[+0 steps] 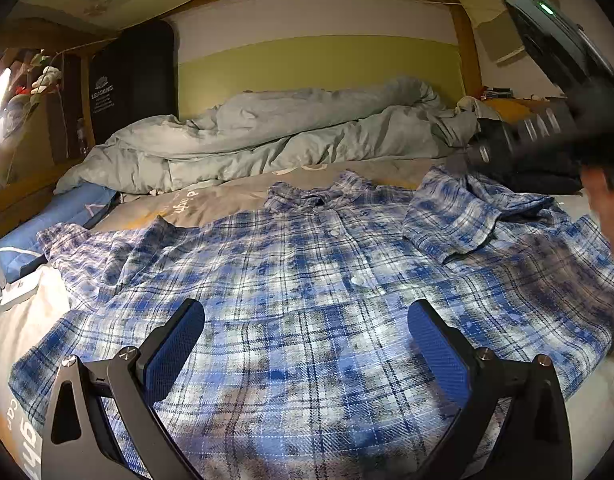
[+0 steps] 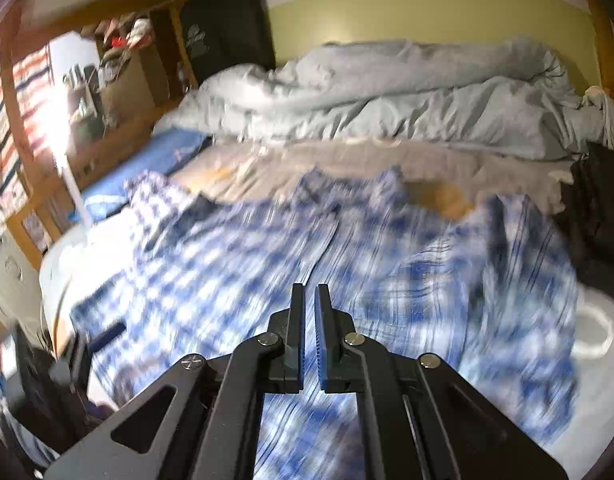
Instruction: Fold large clothes
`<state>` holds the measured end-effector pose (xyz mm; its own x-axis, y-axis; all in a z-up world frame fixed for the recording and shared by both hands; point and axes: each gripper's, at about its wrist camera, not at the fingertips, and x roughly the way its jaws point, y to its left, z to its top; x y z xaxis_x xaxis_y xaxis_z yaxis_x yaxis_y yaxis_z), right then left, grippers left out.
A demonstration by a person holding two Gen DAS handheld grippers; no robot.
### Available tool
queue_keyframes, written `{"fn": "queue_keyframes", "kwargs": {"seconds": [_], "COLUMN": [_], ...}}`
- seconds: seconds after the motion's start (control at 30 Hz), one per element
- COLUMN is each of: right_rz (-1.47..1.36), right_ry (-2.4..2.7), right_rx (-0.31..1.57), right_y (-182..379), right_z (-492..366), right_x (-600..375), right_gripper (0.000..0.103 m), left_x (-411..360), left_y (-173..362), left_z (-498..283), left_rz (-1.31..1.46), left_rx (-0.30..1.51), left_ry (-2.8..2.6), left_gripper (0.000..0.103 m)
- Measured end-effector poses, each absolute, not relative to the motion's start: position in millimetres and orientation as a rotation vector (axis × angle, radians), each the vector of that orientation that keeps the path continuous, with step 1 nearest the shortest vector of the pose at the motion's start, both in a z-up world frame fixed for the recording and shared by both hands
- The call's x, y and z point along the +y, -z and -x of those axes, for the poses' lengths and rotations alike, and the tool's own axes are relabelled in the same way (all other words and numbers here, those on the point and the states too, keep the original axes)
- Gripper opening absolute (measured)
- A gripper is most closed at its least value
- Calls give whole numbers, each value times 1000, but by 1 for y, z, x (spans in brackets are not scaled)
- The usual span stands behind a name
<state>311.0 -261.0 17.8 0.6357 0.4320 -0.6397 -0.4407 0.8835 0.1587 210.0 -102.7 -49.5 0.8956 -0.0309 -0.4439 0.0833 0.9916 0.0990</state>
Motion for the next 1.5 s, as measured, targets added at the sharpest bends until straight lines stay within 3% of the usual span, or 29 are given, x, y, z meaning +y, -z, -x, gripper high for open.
{"fn": "queue_keyframes", "kwargs": {"seconds": [0.1, 0.13, 0.2, 0.27, 0.3, 0.37, 0.43, 0.73, 1.0, 1.2, 1.4, 1.5], "right_rz": [11, -9, -66, -92, -106, -133, -160, 59, 45, 33, 14, -23], "right_ry": [-405, -379, -304, -204, -165, -119, -43, 52, 45, 39, 107, 170], "right_rx": [732, 738, 716, 681, 678, 693, 699, 744, 749, 753, 726, 700], "right_y": [2, 7, 11, 12, 14, 21, 33, 64, 65, 66, 65, 64], "right_z": [-296, -291, -274, -257, -248, -237, -223, -225, -228, -228, -223, -216], "right_x": [-266, -272, -289, -305, -313, -325, -337, -320, -323, -322, -328, -337], "right_gripper": [8, 14, 31, 62, 68, 88, 98, 103, 103, 103, 103, 103], "left_x": [-103, -103, -103, -104, -105, -105, -105, -110, -118, -151, -214, -239], "left_y": [50, 50, 50, 50, 50, 51, 52, 48, 4, -18, 2, 16], "left_z": [-212, -212, -211, -211, -211, -211, -211, -211, -241, -308, -366, -383], "left_rz": [-116, -117, -119, -124, -126, -130, -131, -151, -93, -29, 43, 51], "left_rx": [465, 466, 463, 462, 463, 467, 472, 482, 510, 725, 998, 1065], "left_ry": [58, 56, 55, 54, 55, 57, 60, 82, 193, 443, 658, 678], "left_gripper": [103, 103, 103, 103, 103, 103, 103, 103, 103, 103, 102, 95]}}
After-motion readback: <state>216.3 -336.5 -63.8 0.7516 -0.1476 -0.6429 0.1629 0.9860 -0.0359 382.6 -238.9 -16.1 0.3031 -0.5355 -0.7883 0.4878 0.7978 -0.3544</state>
